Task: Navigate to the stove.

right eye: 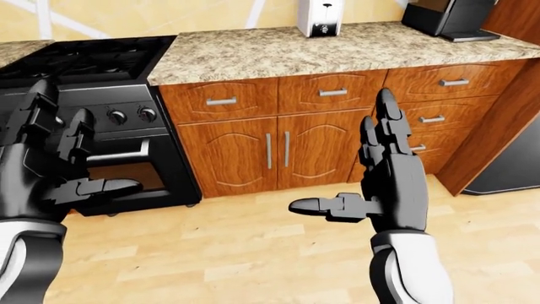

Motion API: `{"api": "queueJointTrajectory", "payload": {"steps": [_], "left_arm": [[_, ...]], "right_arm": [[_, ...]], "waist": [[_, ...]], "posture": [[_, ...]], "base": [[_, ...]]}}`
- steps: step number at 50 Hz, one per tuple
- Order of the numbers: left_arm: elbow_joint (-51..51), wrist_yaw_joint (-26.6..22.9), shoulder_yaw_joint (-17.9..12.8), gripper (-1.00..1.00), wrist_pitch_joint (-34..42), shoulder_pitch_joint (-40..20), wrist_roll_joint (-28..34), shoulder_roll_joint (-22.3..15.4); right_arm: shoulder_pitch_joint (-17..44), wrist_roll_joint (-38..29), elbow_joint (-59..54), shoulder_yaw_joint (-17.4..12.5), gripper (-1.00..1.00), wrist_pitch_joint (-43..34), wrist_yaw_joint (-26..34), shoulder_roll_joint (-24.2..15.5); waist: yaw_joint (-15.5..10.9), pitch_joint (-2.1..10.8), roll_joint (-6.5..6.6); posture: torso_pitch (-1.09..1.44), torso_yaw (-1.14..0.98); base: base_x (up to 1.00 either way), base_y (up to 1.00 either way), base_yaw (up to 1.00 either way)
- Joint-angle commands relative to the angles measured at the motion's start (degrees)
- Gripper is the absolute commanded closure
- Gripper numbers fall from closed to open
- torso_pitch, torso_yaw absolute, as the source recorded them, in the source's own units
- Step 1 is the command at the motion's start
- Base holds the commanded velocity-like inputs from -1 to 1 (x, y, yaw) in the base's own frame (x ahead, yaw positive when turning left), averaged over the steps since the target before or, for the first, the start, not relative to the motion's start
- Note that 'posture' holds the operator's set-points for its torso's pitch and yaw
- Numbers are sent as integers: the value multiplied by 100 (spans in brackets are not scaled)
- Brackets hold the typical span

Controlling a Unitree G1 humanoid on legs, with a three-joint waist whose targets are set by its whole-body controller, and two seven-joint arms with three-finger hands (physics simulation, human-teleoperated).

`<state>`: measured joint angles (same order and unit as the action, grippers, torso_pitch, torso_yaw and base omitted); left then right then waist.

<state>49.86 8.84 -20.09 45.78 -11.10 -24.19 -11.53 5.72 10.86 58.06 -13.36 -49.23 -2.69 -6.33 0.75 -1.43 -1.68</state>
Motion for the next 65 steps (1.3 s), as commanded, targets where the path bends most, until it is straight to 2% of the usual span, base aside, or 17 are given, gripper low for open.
{"api": "queueJointTrajectory", "payload": {"steps": [1, 4, 6, 17, 19, 20, 23, 27, 30, 31, 42, 44, 45, 52, 55, 56, 65], "left_arm": [[185, 21, -93, -100, -187, -117, 29, -66], [173, 11, -87, -100, -212, -100, 37, -59], [135, -11, -72, -100, -260, -91, 66, -50], [126, -19, -70, -100, -282, -75, 87, -35], [135, -17, -68, -100, -280, -73, 92, -33], [115, -27, -64, -100, -302, -69, 101, -30], [139, -15, -93, -100, -253, -90, 67, -39], [140, -1, -96, -100, -239, -103, 60, -54], [133, -1, -109, -100, -242, -114, 49, -65], [158, 7, -96, -100, -226, -107, 51, -64], [135, -7, -62, -100, -254, -90, 103, -39], [134, -22, -62, -100, -270, -71, 109, -34], [98, -40, -55, -100, -312, -60, 125, -24], [88, -48, -42, -100, -334, -49, 150, -16], [91, -45, -49, -100, -316, -62, 146, -15], [32, -71, -21, -100, -386, -45, 190, -9], [79, -57, -52, -100, -308, -72, 152, -18]], "right_arm": [[96, 15, 194, -5, -100, 213, 74, 9], [73, -9, 194, 15, -100, 232, 84, 24], [91, 23, 194, -5, -100, 221, 69, 9], [31, -78, 174, 25, -100, 279, 149, 74], [42, -85, 191, 19, -100, 255, 157, 84], [46, -88, 193, 20, -100, 248, 154, 85], [44, -102, 191, 13, -100, 250, 165, 93], [77, -72, 194, 4, -100, 220, 135, 70], [85, -62, 194, 5, -100, 224, 135, 74], [79, -63, 194, 7, -100, 226, 139, 75], [43, -121, 96, 14, -100, 339, 200, 107], [34, -125, 106, 15, -100, 338, 203, 112], [24, -134, 108, 20, -100, 346, 202, 118], [30, -136, 126, 6, -100, 327, 206, 124], [29, -136, 112, -5, -100, 345, 212, 124], [13, -140, 88, 5, -100, 374, 218, 130], [48, -144, 137, 8, -100, 290, 196, 122]], "waist": [[-13, 28, 8], [14, -45, 281], [12, 83, 750], [-12, -63, 48], [-4, 6, -214], [60, -27, -47], [5, 53, -119], [-5, -21, 92], [23, 3, 474], [9, 99, 784], [-17, -62, 52], [-9, 1, -202], [36, -29, -70], [-4, -15, 84], [25, -5, 453], [15, 89, 745], [-21, -50, 195]], "posture": [[0, 0], [0, 0], [0, 0], [0, 0], [0, 0], [0, 0], [0, 0], [0, 0], [0, 0], [0, 0], [0, 0], [0, 0], [0, 0], [0, 0], [0, 0], [0, 0], [0, 0]], "base": [[0, 37, 0], [0, 37, 0], [0, 36, 0], [0, 36, 0], [0, 36, 0], [0, 37, 0], [0, 36, 0], [0, 36, 0], [0, 36, 0], [0, 36, 0], [0, 37, 0], [0, 37, 0], [0, 36, 0], [0, 36, 0], [0, 36, 0], [0, 38, 0], [0, 36, 0]]}}
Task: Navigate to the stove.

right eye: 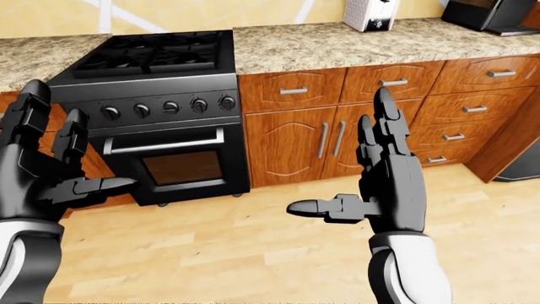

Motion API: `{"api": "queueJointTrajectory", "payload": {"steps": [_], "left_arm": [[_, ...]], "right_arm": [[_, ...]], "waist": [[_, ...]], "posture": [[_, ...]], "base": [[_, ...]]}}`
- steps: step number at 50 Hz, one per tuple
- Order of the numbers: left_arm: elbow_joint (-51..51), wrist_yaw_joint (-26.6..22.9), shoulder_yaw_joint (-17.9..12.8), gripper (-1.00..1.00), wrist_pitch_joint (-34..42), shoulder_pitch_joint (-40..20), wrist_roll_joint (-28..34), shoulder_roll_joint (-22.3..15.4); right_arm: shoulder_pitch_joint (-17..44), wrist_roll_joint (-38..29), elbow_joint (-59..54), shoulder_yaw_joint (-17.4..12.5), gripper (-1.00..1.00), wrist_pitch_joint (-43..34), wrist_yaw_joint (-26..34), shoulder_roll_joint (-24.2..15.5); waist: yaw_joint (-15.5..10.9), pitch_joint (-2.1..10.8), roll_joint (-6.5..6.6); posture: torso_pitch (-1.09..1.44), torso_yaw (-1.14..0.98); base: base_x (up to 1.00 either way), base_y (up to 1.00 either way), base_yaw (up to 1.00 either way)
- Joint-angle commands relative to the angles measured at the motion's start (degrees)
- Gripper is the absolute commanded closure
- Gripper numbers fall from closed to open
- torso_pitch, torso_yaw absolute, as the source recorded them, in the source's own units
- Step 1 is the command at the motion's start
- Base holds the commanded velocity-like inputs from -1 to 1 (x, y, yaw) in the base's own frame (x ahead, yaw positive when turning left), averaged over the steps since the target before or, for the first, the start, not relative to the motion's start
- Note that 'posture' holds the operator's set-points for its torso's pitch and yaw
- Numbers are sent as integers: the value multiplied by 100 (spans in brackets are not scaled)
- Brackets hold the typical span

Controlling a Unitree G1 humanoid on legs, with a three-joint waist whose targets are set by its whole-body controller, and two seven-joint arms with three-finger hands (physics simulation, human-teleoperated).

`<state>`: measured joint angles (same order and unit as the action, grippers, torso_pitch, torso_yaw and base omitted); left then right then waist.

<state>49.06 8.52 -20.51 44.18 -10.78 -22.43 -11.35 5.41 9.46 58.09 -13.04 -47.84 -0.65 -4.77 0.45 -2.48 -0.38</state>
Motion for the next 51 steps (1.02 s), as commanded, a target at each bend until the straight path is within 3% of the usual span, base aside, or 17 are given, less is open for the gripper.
{"api": "queueJointTrajectory", "payload": {"steps": [1, 4, 6, 10, 14, 15, 17, 18, 19, 26, 30, 31, 34, 38, 40, 42, 51], "left_arm": [[162, -23, -15, -100, -142, -109, -30, -37], [157, -23, -14, -100, -147, -109, -29, -37], [155, -24, -10, -100, -151, -104, -26, -37], [176, -13, -9, -100, -121, -117, -32, -39], [152, -34, 31, -100, -174, -91, 18, -20], [146, -38, 27, -100, -176, -95, 17, -19], [156, -27, 25, -100, -152, -102, 10, -14], [173, -27, 41, -100, -151, -86, 24, -11], [179, -31, 41, -100, -150, -84, 23, -7], [140, -56, 46, -100, -200, -71, 42, 8], [102, -82, 68, -100, -255, -48, 82, 22], [95, -89, 75, -100, -266, -41, 92, 26], [109, -92, 53, -100, -242, -46, 82, 27], [121, -97, 40, -100, -234, -41, 66, 29], [131, -98, 38, -100, -226, -32, 65, 31], [145, -88, 21, -100, -198, -47, 44, 28], [144, -86, 54, -100, -202, -43, 60, 31]], "right_arm": [[78, -3, 133, -25, -100, 153, -8, -33], [73, -6, 112, -23, -100, 174, -4, -31], [77, 4, 128, -34, -100, 153, -5, -30], [78, 0, 114, -20, -100, 166, -3, -32], [88, 0, 104, -26, -100, 165, -1, -38], [88, 1, 103, -27, -100, 166, 0, -37], [84, 2, 92, -27, -100, 174, 2, -36], [68, -2, 75, -23, -100, 200, 7, -32], [59, -4, 68, -20, -100, 213, 10, -29], [31, -16, 50, -18, -100, 252, 21, -26], [15, -31, 11, -10, -100, 300, 30, -17], [4, -33, 0, -10, -100, 317, 34, -13], [-4, -41, 0, 0, -100, 325, 34, -9], [-10, -46, 30, 4, -100, 301, 28, -1], [-12, -48, 37, 9, -100, 299, 29, 2], [-11, -51, 37, 10, -100, 297, 28, 3], [-1, -37, 28, -12, -100, 274, 38, -5]], "waist": [[14, 52, 8], [23, 95, -294], [72, 86, -175], [9, 175, -191], [39, 68, 114], [48, 89, 256], [4, 248, 798], [-18, 90, 395], [-15, 82, 474], [-3, 65, 60], [10, 125, -352], [76, 92, -168], [33, 167, -252], [25, 91, -46], [46, 65, 160], [41, 201, 632], [3, 56, 42]], "posture": [[0, 0], [0, 0], [0, 0], [0, 0], [0, 0], [0, 0], [0, 0], [0, 0], [0, 0], [0, 0], [0, 0], [0, 0], [0, 0], [0, 0], [0, 0], [0, 0], [0, 0]], "base": [[0, 36, 0], [0, 36, 0], [0, 37, 0], [0, 36, 0], [0, 37, 0], [0, 36, 0], [0, 37, 0], [0, 36, 0], [0, 37, 0], [0, 36, 0], [0, 37, 0], [0, 37, 0], [0, 37, 0], [0, 36, 0], [0, 36, 0], [0, 37, 0], [0, 36, 0]]}}
